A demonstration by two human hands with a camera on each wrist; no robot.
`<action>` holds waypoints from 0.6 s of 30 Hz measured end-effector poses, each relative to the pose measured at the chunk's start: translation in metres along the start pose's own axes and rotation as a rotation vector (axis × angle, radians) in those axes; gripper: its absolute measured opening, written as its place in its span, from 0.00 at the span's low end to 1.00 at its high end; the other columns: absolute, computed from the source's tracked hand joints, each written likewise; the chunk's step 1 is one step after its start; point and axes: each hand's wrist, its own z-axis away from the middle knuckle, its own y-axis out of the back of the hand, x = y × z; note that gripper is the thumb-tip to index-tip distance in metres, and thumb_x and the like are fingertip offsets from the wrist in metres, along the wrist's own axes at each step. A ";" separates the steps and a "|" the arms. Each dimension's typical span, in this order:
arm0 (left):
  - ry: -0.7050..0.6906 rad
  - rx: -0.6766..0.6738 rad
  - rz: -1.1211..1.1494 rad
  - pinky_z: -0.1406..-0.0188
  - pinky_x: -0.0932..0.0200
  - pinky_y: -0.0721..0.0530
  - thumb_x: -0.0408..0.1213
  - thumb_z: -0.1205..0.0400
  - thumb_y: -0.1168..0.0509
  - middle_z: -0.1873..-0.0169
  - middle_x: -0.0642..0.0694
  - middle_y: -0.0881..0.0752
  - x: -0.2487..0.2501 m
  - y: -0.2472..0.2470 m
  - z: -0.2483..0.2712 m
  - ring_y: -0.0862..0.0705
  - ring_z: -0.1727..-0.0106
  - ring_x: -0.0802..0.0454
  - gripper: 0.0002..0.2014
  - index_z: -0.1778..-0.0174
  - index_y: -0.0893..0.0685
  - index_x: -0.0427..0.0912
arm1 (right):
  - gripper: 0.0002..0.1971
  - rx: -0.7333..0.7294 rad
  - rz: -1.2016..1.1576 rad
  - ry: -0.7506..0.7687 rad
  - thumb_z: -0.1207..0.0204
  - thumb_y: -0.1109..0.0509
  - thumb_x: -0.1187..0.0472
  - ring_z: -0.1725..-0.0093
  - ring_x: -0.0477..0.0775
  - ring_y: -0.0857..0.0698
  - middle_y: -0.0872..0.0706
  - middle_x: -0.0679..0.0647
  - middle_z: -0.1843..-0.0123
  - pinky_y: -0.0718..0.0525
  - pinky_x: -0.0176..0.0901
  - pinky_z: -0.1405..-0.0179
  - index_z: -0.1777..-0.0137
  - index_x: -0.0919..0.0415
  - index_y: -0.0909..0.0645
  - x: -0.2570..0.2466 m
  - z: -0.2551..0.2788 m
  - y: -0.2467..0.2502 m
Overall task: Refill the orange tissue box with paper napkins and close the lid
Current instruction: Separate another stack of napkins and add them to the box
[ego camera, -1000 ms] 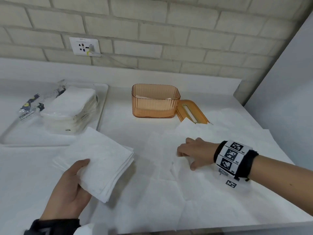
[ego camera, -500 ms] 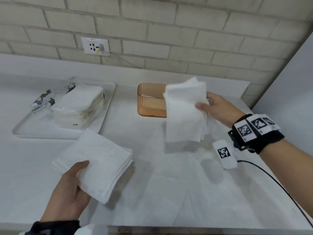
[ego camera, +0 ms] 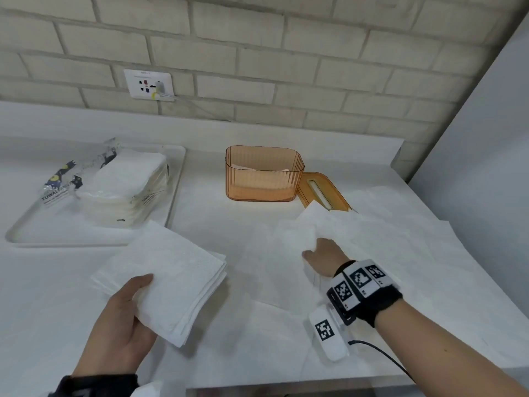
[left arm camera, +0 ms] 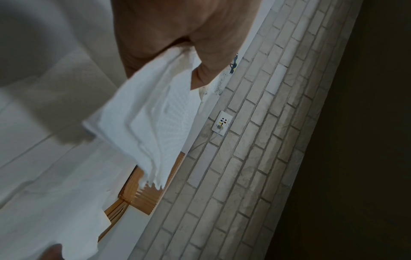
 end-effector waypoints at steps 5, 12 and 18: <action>0.030 0.016 -0.048 0.62 0.51 0.13 0.30 0.18 0.40 0.63 0.43 0.09 0.002 -0.001 -0.011 0.09 0.67 0.51 0.07 0.52 0.16 0.36 | 0.30 0.113 0.139 -0.105 0.23 0.34 0.52 0.31 0.64 0.31 0.36 0.62 0.29 0.26 0.52 0.41 0.27 0.62 0.41 -0.010 0.006 -0.012; 0.059 -0.001 -0.085 0.41 0.50 0.18 0.30 0.19 0.38 0.38 0.37 0.15 0.002 -0.002 -0.028 0.17 0.37 0.42 0.17 0.34 0.20 0.33 | 0.34 0.099 0.010 -0.130 0.24 0.32 0.60 0.38 0.64 0.21 0.29 0.65 0.31 0.22 0.47 0.47 0.24 0.62 0.48 -0.018 0.004 -0.013; 0.093 -0.038 -0.089 0.59 0.56 0.12 0.29 0.20 0.38 0.45 0.39 0.14 0.005 -0.004 -0.041 0.14 0.51 0.46 0.15 0.37 0.20 0.35 | 0.28 0.122 0.121 -0.250 0.25 0.32 0.50 0.35 0.63 0.26 0.28 0.61 0.34 0.25 0.57 0.38 0.30 0.57 0.40 -0.015 0.022 -0.017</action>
